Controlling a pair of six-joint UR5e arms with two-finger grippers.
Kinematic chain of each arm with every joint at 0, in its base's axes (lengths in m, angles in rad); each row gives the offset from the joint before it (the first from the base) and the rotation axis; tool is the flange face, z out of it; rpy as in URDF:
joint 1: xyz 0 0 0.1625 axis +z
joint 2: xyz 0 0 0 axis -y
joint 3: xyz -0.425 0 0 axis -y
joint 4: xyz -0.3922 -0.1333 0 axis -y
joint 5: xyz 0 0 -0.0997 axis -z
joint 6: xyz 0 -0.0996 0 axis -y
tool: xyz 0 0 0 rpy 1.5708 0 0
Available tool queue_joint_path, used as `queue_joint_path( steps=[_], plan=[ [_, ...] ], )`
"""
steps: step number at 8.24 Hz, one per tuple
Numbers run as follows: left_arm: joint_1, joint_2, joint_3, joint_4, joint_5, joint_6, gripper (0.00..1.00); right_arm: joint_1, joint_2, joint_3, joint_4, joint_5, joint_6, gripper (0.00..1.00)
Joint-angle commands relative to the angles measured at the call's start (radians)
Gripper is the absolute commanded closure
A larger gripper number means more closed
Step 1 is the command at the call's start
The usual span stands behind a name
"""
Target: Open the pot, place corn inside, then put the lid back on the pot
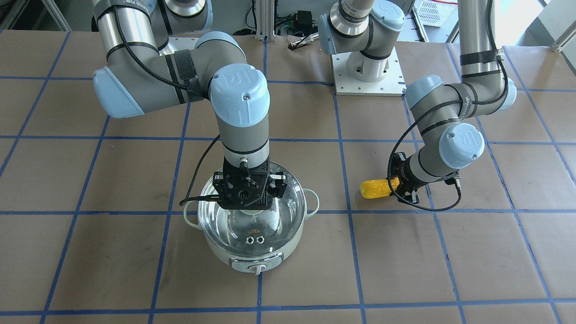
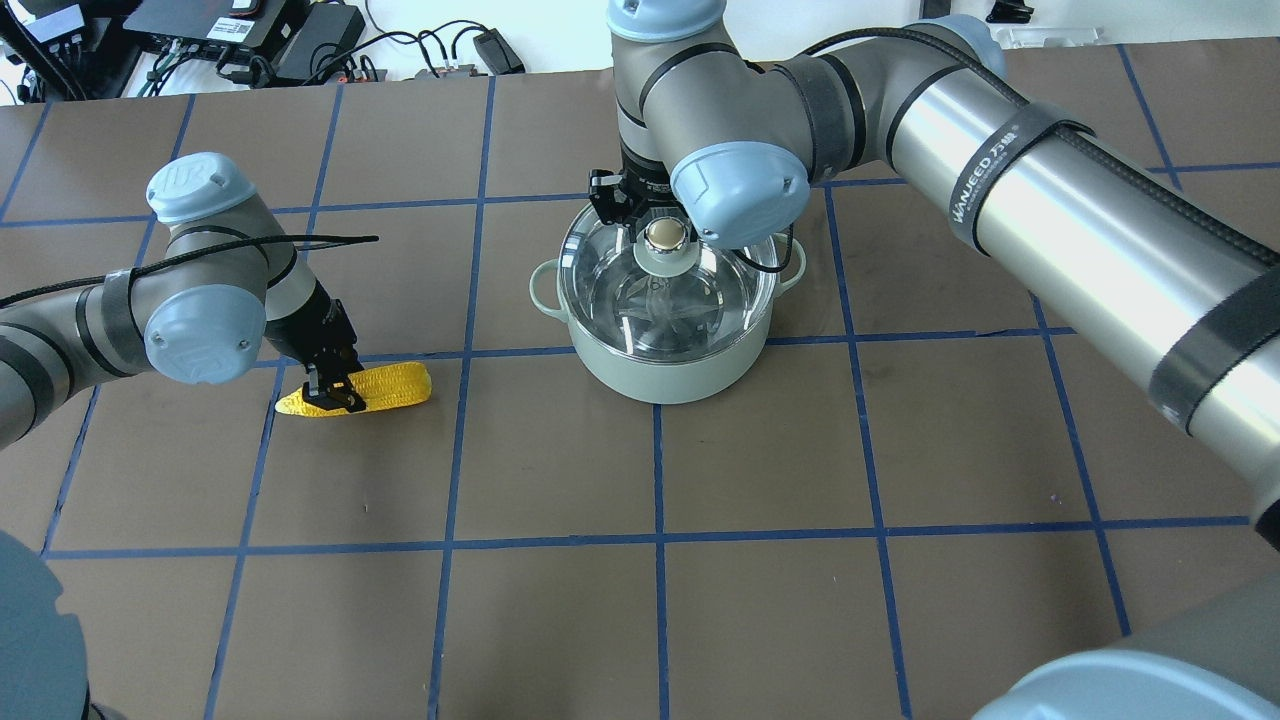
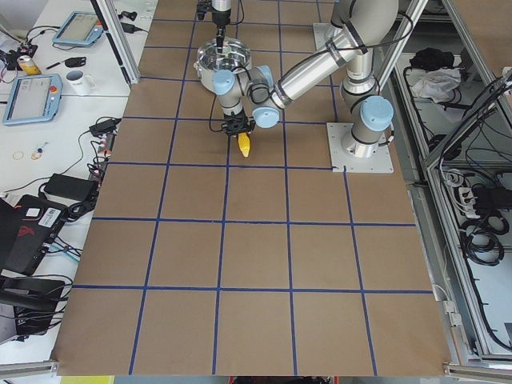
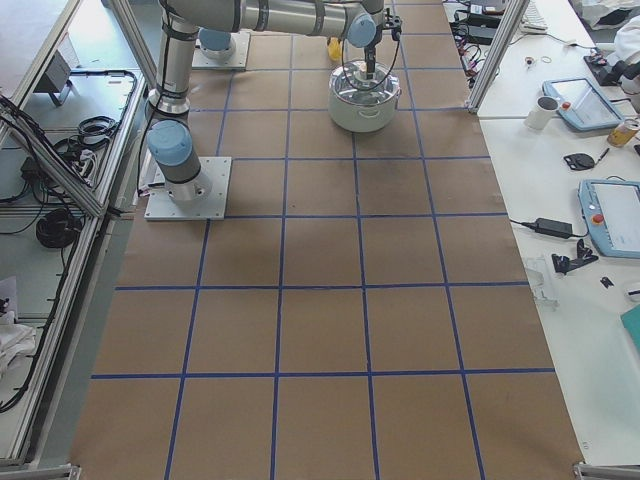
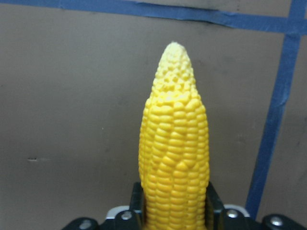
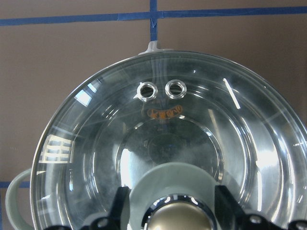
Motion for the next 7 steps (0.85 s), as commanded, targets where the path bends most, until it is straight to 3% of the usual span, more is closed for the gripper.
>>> queue_joint_path(
  steps=[1,5,7],
  plan=[
    [-0.002,0.008,0.003,-0.018,-0.003,-0.013,1.0,0.0,-0.001,-0.001,0.003,0.002,-0.01,0.4],
    [-0.003,0.06,0.029,-0.097,0.002,-0.022,1.0,0.0,-0.004,-0.001,0.015,-0.001,-0.015,0.57],
    [-0.003,0.082,0.133,-0.159,0.002,-0.071,1.0,0.0,-0.019,-0.009,0.017,-0.006,-0.015,0.6]
  ],
)
